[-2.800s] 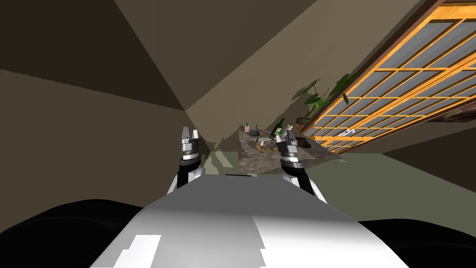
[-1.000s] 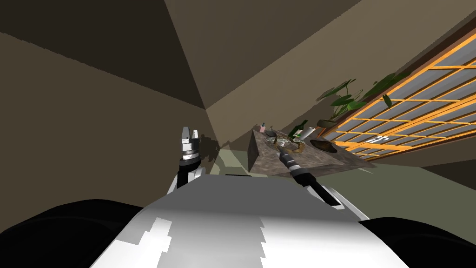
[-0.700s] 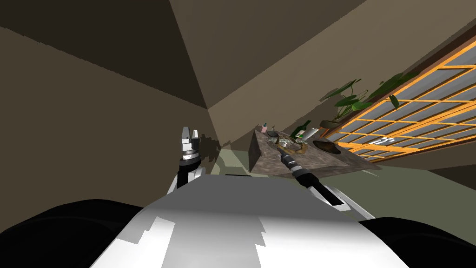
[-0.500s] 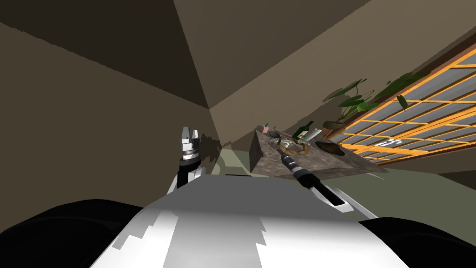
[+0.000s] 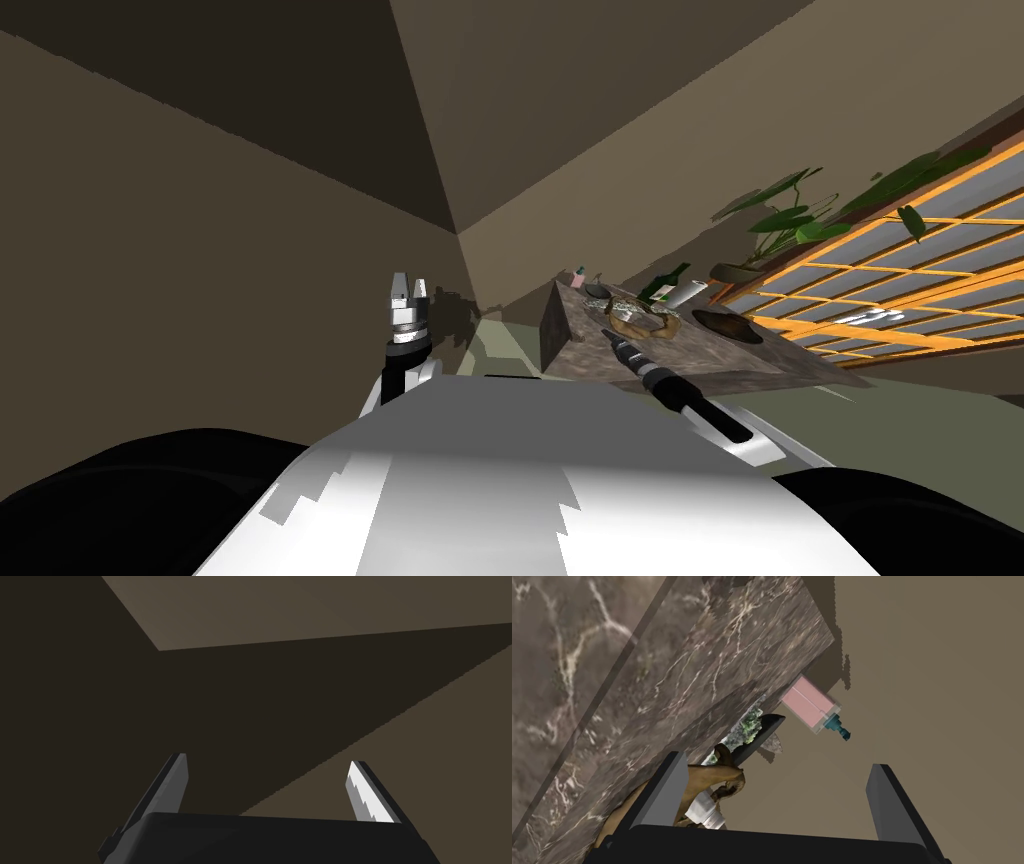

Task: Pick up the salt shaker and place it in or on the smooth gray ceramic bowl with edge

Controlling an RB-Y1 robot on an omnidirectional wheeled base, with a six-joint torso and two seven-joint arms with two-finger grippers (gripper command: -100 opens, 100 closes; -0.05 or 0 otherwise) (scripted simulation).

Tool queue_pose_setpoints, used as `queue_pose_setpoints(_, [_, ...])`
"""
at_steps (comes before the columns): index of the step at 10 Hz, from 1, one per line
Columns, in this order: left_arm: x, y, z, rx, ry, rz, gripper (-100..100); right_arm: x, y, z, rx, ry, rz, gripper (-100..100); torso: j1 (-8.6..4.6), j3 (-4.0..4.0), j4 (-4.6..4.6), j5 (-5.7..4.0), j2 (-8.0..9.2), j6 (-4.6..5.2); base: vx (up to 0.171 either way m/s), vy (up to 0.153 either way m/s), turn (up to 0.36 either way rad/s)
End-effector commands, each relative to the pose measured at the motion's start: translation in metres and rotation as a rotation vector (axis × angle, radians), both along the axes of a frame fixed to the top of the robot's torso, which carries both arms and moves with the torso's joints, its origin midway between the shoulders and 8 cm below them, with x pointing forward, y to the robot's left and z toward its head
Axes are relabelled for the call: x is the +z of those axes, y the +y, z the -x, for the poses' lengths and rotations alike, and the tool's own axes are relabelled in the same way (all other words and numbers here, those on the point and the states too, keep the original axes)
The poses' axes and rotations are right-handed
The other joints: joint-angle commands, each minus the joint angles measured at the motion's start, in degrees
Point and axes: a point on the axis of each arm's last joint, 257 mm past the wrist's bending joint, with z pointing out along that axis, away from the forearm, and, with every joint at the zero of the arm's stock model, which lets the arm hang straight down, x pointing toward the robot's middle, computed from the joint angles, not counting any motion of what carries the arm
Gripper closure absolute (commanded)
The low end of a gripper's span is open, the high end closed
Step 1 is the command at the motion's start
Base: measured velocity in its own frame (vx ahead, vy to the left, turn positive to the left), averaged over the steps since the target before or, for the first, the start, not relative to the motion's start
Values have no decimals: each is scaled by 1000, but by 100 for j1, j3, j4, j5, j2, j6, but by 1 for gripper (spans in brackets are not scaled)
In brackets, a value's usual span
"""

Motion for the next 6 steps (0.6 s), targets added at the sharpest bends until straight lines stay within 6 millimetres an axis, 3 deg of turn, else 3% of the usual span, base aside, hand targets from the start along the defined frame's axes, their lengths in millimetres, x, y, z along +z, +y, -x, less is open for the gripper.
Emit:
queue_pose_setpoints(1, [0, 0, 0, 0, 0, 0, 0, -5, -6, 1, 0, 32, 25, -100, 0, 0, 0, 0, 0, 0, 9, 18, 44])
queue_pose_setpoints(3, [0, 0, 0, 0, 0, 0, 0, -25, -37, 17, -29, 141, 92, -100, -2, -1, 0, 0, -2, 0, 16, 20, 111])
queue_pose_setpoints(6, [0, 0, 0, 0, 0, 0, 0, -31, -54, 22, -28, 199, 145, -100, -9, -2, -1, -2, -3, 0, 15, 0, 72])
